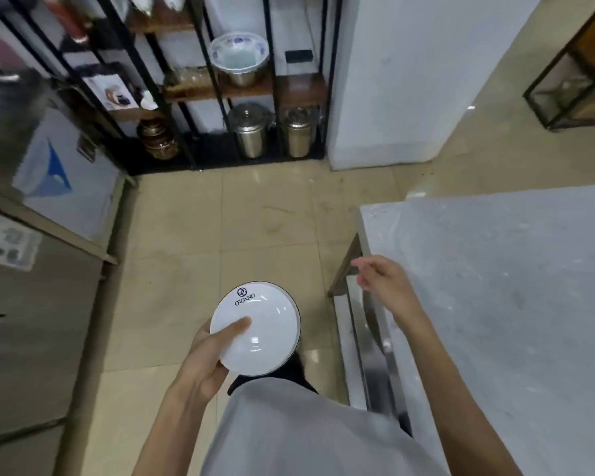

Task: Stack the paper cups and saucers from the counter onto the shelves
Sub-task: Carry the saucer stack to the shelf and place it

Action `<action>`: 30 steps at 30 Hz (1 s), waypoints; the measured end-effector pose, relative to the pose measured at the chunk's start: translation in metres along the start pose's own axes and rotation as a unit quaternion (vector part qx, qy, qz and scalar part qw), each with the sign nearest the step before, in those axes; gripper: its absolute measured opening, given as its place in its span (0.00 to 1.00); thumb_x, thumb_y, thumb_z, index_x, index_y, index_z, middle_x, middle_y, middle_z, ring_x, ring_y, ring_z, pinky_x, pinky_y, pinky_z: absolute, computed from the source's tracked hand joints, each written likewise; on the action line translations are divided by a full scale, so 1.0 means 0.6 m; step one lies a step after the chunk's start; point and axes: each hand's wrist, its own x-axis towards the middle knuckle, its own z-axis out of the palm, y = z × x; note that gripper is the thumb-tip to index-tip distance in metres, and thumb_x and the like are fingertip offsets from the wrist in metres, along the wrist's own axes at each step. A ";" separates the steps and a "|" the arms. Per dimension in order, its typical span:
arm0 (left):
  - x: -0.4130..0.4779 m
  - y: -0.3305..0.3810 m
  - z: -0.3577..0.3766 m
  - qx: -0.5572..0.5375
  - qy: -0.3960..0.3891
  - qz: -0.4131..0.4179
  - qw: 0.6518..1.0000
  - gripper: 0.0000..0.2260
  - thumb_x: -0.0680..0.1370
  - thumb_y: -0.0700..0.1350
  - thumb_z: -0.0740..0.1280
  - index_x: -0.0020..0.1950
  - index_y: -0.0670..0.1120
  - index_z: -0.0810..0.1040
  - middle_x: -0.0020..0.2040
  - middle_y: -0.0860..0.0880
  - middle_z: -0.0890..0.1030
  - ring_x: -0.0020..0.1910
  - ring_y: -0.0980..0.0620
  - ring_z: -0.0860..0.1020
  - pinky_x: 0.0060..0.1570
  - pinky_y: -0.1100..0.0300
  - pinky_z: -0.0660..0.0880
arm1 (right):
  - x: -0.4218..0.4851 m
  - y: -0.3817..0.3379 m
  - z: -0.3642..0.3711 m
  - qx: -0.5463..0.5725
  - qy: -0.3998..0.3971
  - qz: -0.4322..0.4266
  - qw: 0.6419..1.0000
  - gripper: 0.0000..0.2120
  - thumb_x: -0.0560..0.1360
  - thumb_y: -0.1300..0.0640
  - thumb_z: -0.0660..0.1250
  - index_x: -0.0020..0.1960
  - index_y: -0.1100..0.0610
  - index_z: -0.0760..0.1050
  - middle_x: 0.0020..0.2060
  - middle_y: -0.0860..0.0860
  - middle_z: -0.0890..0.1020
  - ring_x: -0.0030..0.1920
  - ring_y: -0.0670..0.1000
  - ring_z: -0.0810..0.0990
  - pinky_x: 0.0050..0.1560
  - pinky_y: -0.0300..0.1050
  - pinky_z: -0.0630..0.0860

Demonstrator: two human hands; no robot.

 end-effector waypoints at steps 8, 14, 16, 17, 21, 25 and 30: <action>0.117 0.146 -0.026 -0.065 0.066 0.016 0.996 0.17 0.72 0.44 0.75 0.60 0.44 0.82 0.55 0.43 0.86 0.51 0.43 0.85 0.41 0.52 0.82 | 0.214 -0.133 0.057 0.055 -0.001 -0.004 0.998 0.08 0.80 0.60 0.63 0.55 0.58 0.81 0.40 0.54 0.82 0.40 0.48 0.80 0.45 0.35 0.79; 0.275 0.317 0.035 -0.049 0.066 0.029 0.996 0.16 0.71 0.43 0.75 0.58 0.44 0.82 0.53 0.44 0.86 0.44 0.46 0.85 0.35 0.53 0.81 | 0.302 -0.116 0.064 0.084 0.007 0.069 0.994 0.08 0.79 0.60 0.65 0.49 0.50 0.81 0.45 0.51 0.84 0.43 0.47 0.83 0.45 0.35 0.79; 0.331 0.377 0.060 -0.045 0.061 0.036 0.996 0.17 0.70 0.44 0.76 0.58 0.44 0.82 0.53 0.45 0.87 0.47 0.46 0.85 0.37 0.54 0.81 | 0.330 -0.107 0.056 0.087 0.014 0.087 0.992 0.08 0.79 0.61 0.65 0.51 0.54 0.82 0.43 0.52 0.84 0.39 0.41 0.83 0.41 0.32 0.79; 0.367 0.412 0.073 -0.043 0.055 0.041 0.997 0.18 0.69 0.44 0.76 0.58 0.45 0.83 0.53 0.45 0.87 0.47 0.46 0.85 0.38 0.54 0.81 | 0.357 -0.105 0.052 0.086 0.015 0.091 0.992 0.08 0.79 0.62 0.64 0.52 0.55 0.82 0.42 0.52 0.84 0.38 0.40 0.83 0.40 0.32 0.79; 0.490 0.548 0.133 -0.039 0.049 0.053 0.997 0.18 0.69 0.44 0.76 0.58 0.45 0.82 0.53 0.46 0.87 0.47 0.46 0.85 0.37 0.55 0.81 | 0.490 -0.142 0.031 0.087 0.029 0.093 0.991 0.09 0.79 0.64 0.64 0.50 0.56 0.82 0.36 0.50 0.83 0.37 0.41 0.82 0.42 0.34 0.79; 0.584 0.658 0.174 -0.057 0.058 0.064 0.995 0.16 0.72 0.43 0.75 0.59 0.46 0.82 0.54 0.47 0.86 0.50 0.45 0.84 0.39 0.53 0.82 | 0.672 -0.235 0.016 0.095 0.012 0.073 0.993 0.10 0.80 0.65 0.62 0.51 0.58 0.82 0.36 0.54 0.80 0.39 0.49 0.79 0.41 0.31 0.78; 0.663 0.748 0.178 -0.090 0.077 0.059 0.991 0.17 0.72 0.43 0.75 0.59 0.45 0.82 0.54 0.45 0.86 0.50 0.45 0.85 0.40 0.53 0.82 | 0.924 -0.416 0.035 0.055 -0.042 -0.016 0.997 0.10 0.80 0.63 0.62 0.50 0.54 0.81 0.38 0.51 0.82 0.42 0.48 0.80 0.51 0.42 0.79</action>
